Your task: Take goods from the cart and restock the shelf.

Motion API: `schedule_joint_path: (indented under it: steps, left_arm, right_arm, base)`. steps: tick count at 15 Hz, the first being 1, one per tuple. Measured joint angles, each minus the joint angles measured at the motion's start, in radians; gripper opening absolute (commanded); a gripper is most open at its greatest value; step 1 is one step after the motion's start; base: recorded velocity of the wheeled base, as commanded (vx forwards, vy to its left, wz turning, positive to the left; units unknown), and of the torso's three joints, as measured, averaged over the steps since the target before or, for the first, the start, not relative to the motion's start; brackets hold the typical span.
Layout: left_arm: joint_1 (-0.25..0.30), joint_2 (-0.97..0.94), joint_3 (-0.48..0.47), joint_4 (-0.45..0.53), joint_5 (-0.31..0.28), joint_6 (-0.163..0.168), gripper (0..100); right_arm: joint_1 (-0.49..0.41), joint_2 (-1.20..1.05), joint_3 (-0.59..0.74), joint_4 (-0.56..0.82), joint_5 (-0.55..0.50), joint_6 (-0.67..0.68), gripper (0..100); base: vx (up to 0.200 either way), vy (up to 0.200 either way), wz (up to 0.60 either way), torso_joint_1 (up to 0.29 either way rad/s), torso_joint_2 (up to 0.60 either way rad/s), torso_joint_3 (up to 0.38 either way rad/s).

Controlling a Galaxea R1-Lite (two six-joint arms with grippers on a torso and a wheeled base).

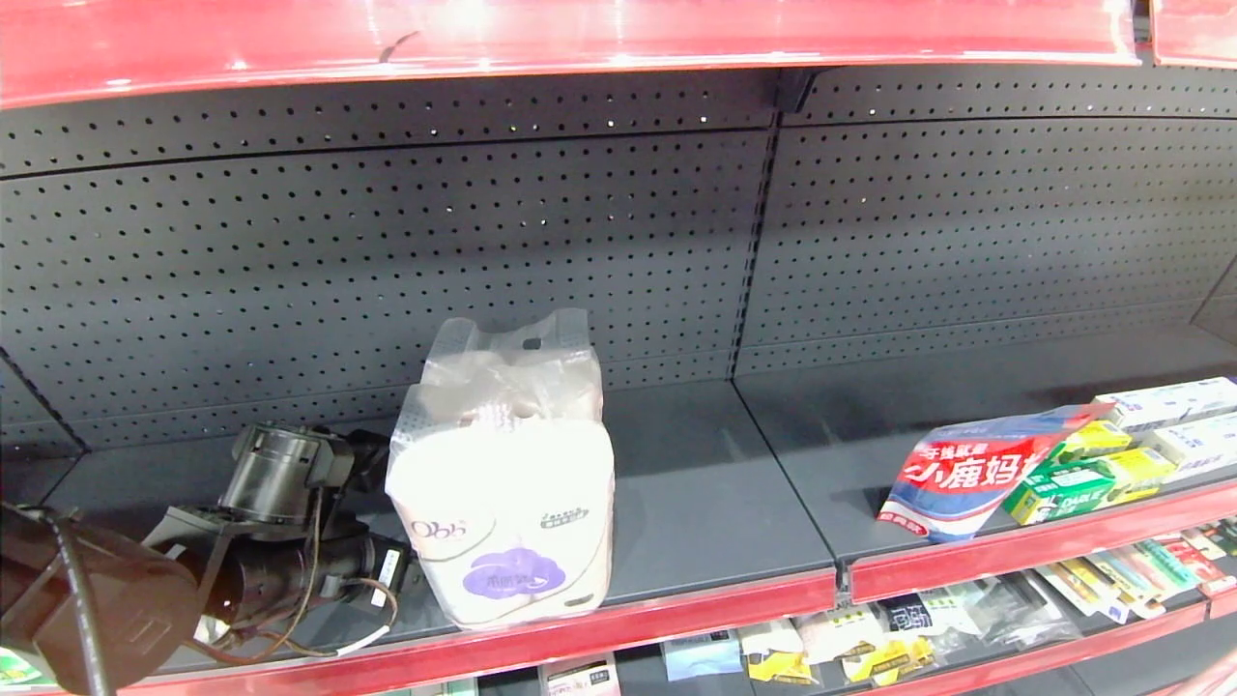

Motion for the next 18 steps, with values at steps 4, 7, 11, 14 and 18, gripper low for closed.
schedule_joint_path:
  steps: [4, 7, 11, 14, 18]
  left_arm:
    - [-0.003, -0.002, 0.003, 0.000, 0.002, -0.001, 100]
    - [0.004, -0.009, 0.008, -0.001, 0.003, -0.003, 100]
    - [0.084, -0.069, 0.006, 0.000, -0.003, 0.011, 100]
    - [0.130, -0.182, 0.004, 0.006, -0.017, 0.059, 100]
    - [0.155, -0.406, 0.041, 0.129, -0.035, 0.086, 100]
  right_arm:
    - [0.000, 0.000, 0.000, 0.000, 0.000, 0.000, 100]
    - [0.000, 0.000, 0.000, 0.000, 0.000, 0.000, 100]
    - [0.000, 0.000, 0.000, 0.000, 0.000, 0.000, 100]
    - [0.000, 0.000, 0.000, 0.000, 0.000, 0.000, 100]
    - [0.000, 0.000, 0.000, 0.000, 0.000, 0.000, 100]
  base:
    - [0.000, 0.000, 0.00, 0.000, 0.00, 0.000]
    - [0.000, 0.000, 0.00, 0.000, 0.00, 0.000]
    - [0.000, 0.000, 0.00, 0.000, 0.00, 0.000]
    - [0.000, 0.000, 0.00, 0.000, 0.00, 0.000]
    - [0.000, 0.000, 0.00, 0.000, 0.00, 0.000]
